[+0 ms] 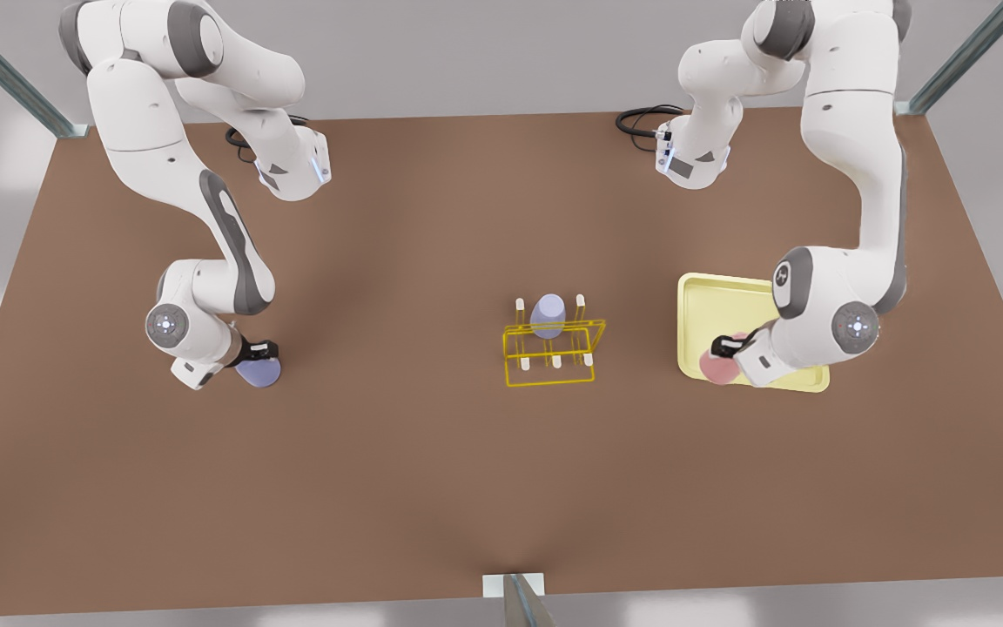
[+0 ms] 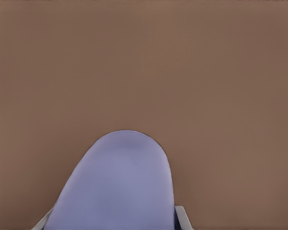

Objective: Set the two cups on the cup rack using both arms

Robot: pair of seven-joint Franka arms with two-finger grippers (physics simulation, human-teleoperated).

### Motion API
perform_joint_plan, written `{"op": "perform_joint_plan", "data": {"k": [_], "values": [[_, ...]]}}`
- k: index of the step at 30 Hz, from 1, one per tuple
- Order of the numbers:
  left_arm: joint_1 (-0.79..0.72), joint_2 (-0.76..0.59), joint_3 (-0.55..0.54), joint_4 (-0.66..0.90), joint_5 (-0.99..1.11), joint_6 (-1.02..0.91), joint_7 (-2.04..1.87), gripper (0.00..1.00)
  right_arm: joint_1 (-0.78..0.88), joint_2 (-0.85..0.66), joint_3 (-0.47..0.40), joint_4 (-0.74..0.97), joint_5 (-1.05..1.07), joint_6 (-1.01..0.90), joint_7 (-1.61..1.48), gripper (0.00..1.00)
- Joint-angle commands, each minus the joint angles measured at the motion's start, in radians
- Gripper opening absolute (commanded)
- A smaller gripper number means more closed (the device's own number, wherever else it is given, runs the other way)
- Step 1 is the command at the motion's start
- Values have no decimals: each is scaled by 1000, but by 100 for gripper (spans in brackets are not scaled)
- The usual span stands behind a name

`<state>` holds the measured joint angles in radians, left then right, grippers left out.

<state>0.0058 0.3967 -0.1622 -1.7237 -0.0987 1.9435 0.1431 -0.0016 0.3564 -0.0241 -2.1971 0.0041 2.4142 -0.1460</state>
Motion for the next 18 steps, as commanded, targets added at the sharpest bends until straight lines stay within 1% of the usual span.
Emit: {"op": "perform_joint_plan", "data": {"k": [1,2,3,4,6,9,14,15,17,18], "values": [[-1,51,-72,91,28,-86,-496,85,0,-4,1,5,2,-6,-12,85],[-1,80,-108,137,30,-106,-574,85,0,-7,3,8,1,-6,-12,85],[-12,120,-155,217,28,-170,-690,85,2,-11,9,13,1,-7,-14,85],[-35,140,-186,225,31,-166,-795,85,2,-13,16,14,1,-7,-14,85],[-92,140,-188,237,25,-166,-859,85,3,-27,41,20,2,-9,-14,85],[-156,143,-186,237,28,-163,-922,85,3,-43,118,54,76,-30,-35,85],[-181,177,-186,236,33,-120,-953,85,11,-45,253,117,165,-32,-32,85],[-181,188,-184,228,36,-120,-953,87,12,-42,297,138,212,-32,-32,85],[-181,189,-184,222,36,-120,-953,88,17,-27,354,174,260,-32,-23,85],[-179,188,-183,211,53,-121,-953,94,41,-24,359,195,286,-32,-20,85]]}}
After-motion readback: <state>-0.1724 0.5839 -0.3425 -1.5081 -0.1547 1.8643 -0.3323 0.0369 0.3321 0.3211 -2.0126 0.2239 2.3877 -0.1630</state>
